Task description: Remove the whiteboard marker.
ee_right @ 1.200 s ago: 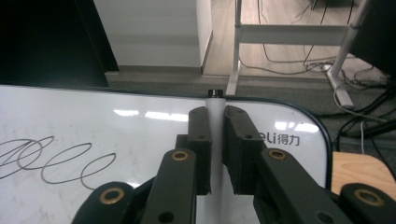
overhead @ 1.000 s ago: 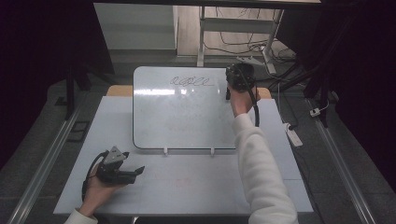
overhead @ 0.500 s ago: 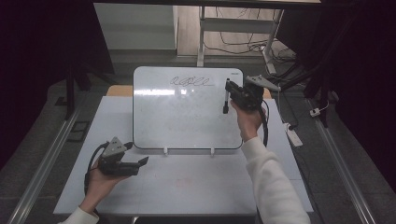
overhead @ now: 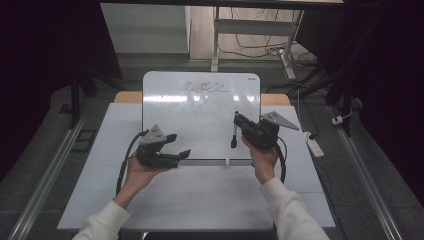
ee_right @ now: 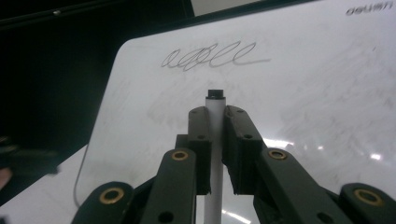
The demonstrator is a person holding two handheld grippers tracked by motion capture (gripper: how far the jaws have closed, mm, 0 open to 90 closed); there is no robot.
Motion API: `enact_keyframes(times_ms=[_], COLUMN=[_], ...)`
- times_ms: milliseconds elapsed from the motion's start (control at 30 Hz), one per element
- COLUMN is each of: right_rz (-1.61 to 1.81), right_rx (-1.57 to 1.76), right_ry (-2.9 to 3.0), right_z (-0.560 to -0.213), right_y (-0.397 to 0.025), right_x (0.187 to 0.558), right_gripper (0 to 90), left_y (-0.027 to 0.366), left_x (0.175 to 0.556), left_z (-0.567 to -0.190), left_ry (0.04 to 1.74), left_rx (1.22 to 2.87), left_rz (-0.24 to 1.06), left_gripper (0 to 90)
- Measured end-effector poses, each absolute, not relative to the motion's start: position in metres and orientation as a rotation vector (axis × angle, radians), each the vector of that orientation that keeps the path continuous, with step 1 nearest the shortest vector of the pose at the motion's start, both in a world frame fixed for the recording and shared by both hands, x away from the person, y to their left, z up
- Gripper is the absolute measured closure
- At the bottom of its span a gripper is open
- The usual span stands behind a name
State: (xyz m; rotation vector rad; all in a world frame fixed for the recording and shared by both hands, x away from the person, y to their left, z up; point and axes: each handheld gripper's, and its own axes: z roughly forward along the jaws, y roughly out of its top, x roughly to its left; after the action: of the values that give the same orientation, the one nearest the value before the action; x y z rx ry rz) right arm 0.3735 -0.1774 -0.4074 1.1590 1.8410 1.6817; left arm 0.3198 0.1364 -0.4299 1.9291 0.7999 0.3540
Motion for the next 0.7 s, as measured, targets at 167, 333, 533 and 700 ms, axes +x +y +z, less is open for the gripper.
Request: enact_keyframes(times_ms=[167,333,533,700], right_rz=[1.744,1.784,1.832,1.867], right_rx=[1.160,1.144,1.142,1.140], right_ry=[1.860,1.863,1.884,1.894], right_z=[-0.419,-0.424,-0.430,-0.434], right_y=[-0.176,-0.170,-0.159,-0.151], right_x=[0.358,0.351,0.345,0.342], right_gripper=[80.8,80.8,80.8,80.8], left_y=[0.117,0.101,0.085,0.079], left_x=[0.330,0.335,0.338,0.342], left_z=[-0.428,-0.425,-0.426,-0.430], left_ry=[0.771,0.728,0.691,0.668], left_rx=[1.918,1.909,1.921,1.937], left_rz=[0.294,0.255,0.222,0.207], left_gripper=[30.5,33.1,38.3,46.9])
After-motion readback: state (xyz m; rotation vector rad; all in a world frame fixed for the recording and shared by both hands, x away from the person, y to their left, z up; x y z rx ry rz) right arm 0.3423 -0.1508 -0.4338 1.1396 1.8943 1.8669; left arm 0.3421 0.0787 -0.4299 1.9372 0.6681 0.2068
